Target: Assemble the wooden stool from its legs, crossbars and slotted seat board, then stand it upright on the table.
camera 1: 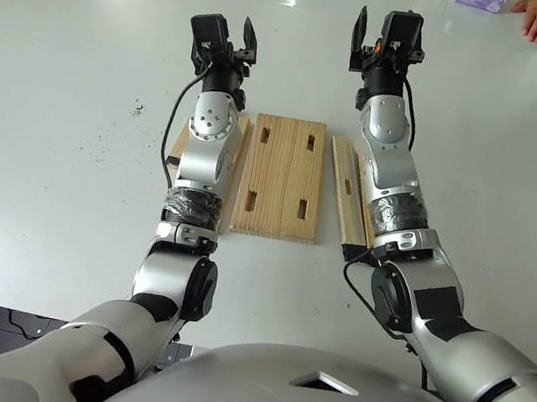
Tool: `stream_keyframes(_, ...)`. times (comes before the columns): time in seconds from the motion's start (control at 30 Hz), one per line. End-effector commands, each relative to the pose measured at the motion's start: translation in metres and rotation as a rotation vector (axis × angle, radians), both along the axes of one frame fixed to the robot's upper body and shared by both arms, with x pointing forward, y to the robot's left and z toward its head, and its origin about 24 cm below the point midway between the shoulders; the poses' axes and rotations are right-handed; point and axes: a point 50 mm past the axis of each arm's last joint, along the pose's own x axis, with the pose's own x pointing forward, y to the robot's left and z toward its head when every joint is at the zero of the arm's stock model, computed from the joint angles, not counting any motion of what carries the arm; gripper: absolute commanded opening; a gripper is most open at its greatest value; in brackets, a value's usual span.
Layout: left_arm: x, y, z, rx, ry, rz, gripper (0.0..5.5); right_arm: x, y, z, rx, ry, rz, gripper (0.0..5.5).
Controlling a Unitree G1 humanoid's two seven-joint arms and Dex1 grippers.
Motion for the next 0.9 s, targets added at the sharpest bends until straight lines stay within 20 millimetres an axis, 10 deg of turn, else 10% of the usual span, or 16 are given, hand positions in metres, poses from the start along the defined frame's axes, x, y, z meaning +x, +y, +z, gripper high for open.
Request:
stream_keyframes(0.03,0.000,0.004,0.003,-0.012,-0.005,0.007,3.59,0.002,-0.004,0.003,-0.007,-0.005,-0.008,3.70)
stream_keyframes(0.6,-0.007,0.015,0.004,-0.036,-0.005,-0.088,3.59,-0.013,0.015,0.003,0.038,-0.035,0.047,3.70)
stream_keyframes(0.9,-0.036,0.105,0.004,0.105,0.156,-0.242,3.59,-0.011,0.012,-0.004,0.022,0.023,0.061,3.70)
